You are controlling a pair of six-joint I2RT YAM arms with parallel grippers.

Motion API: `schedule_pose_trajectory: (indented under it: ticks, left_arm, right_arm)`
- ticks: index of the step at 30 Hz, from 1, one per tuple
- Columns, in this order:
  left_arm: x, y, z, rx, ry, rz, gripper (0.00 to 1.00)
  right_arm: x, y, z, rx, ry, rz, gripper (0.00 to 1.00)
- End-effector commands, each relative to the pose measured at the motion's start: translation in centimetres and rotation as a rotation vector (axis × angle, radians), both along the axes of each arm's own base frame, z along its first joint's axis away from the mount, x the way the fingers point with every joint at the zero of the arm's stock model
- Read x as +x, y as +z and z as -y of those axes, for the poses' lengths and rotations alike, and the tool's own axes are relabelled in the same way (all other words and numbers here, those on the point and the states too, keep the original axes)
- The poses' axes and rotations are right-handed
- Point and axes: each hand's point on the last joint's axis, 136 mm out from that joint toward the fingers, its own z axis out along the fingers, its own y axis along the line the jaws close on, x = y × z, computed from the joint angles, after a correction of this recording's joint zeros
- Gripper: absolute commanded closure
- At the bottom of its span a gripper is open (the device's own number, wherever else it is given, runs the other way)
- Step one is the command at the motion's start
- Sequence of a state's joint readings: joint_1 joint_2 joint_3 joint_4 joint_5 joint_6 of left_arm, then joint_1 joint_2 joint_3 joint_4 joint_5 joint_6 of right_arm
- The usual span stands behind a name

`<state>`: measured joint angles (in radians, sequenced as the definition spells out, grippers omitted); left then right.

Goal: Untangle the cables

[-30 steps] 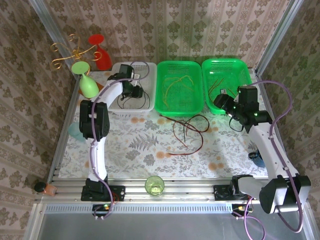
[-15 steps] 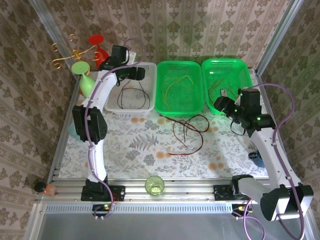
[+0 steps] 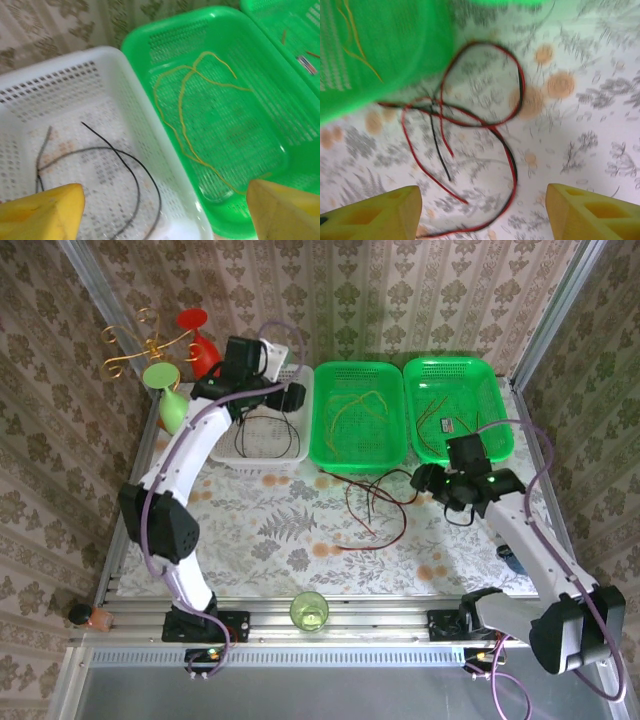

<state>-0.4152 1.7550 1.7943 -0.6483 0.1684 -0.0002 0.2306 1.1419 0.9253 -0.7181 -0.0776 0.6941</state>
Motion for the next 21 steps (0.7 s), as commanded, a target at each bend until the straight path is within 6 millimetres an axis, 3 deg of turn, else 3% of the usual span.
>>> schedule_pose_trajectory:
  ticks: [1,4,8,15,21]
  left_arm:
    - [-2.3,-0.4,0.5,-0.044,-0.032,0.011,0.16]
    - [-4.8,-1.6,0.6,-0.091,-0.065,-0.024,0.17]
    - [-7.2,-2.8,-0.4,-0.112,-0.055,-0.052,0.17]
    - [-10.5,-5.7,-2.6,-0.148,0.019,-0.147,0.17]
    - [-12.7,-8.5,-4.2,-0.213,0.126,-0.228,0.21]
  right_arm:
    - [-2.2,-2.5,-0.7,-0.04,-0.01,-0.096,0.36]
    - [-2.8,-3.0,-3.0,-0.095,0.108,-0.081,0.43]
    - [-3.0,-3.2,-4.6,-0.255,0.278,-0.052,0.41]
    - [-3.7,-3.2,-11.0,-0.306,0.675,0.144,0.38]
    - [-4.5,-4.3,-14.1,-0.346,0.881,0.15,0.38]
